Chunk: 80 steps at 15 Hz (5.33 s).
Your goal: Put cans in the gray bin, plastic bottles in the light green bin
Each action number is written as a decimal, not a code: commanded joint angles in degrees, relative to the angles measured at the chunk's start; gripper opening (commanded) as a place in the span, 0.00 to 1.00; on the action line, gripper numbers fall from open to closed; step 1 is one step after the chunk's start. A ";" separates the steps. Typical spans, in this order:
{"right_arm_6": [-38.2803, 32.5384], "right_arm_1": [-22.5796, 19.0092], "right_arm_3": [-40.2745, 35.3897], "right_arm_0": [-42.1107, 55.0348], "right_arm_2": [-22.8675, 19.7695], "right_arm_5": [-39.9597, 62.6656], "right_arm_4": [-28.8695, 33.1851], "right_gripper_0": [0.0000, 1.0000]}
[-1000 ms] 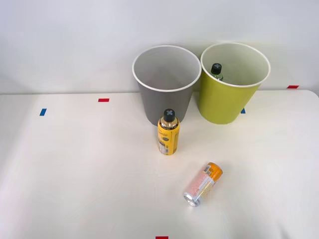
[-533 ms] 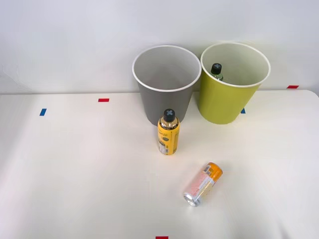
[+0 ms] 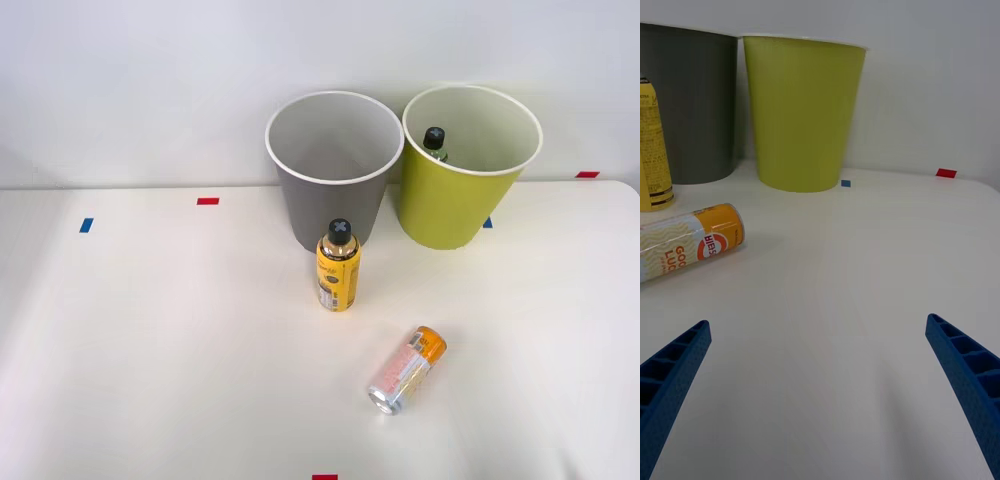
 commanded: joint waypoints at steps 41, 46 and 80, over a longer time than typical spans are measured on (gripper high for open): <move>-40.52 0.09 -50.19 -27.16 9.58 117.60 -24.08 1.00; -40.08 -2.90 -50.19 -35.77 10.02 131.75 -23.64 1.00; -47.90 1.58 -23.03 -61.17 15.64 141.68 -9.84 1.00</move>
